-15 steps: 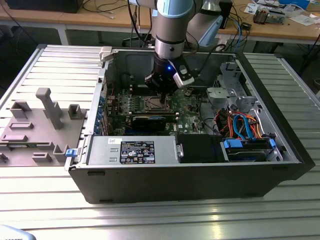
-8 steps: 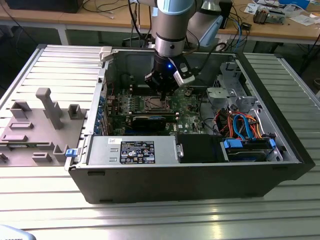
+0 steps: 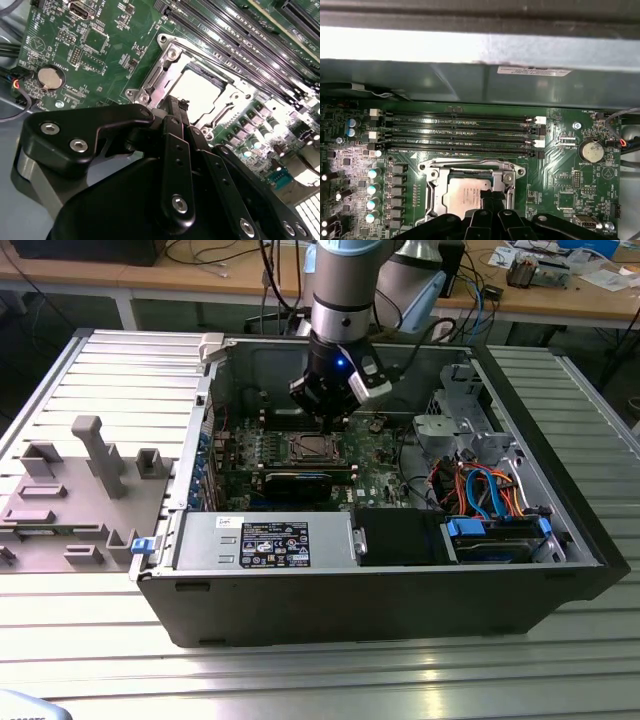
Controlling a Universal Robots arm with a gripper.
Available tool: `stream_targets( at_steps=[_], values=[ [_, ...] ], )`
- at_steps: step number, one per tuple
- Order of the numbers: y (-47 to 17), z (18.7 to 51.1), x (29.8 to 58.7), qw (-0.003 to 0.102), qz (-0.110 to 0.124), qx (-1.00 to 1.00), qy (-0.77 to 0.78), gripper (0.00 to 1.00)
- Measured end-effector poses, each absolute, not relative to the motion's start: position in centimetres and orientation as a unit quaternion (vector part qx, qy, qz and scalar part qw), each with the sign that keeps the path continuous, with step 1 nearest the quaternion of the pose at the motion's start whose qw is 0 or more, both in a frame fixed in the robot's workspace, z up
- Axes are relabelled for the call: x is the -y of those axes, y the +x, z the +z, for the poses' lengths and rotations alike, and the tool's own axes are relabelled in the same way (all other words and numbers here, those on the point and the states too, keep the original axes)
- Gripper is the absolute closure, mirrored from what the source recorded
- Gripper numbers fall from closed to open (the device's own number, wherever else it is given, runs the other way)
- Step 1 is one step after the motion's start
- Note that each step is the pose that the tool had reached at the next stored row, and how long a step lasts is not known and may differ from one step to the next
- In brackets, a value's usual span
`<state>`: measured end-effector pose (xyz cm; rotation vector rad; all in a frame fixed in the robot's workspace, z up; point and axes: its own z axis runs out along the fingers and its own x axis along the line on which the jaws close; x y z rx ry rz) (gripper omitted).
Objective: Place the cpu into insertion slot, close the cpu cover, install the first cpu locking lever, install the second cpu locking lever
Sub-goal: 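Install the first cpu locking lever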
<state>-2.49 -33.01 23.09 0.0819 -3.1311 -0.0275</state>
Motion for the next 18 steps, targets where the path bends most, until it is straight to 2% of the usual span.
stream_targets(
  at_steps=[18],
  values=[
    [-2.49,24.12,33.01,0.005,-0.009,1.000,0.026,0.89]
  ],
)
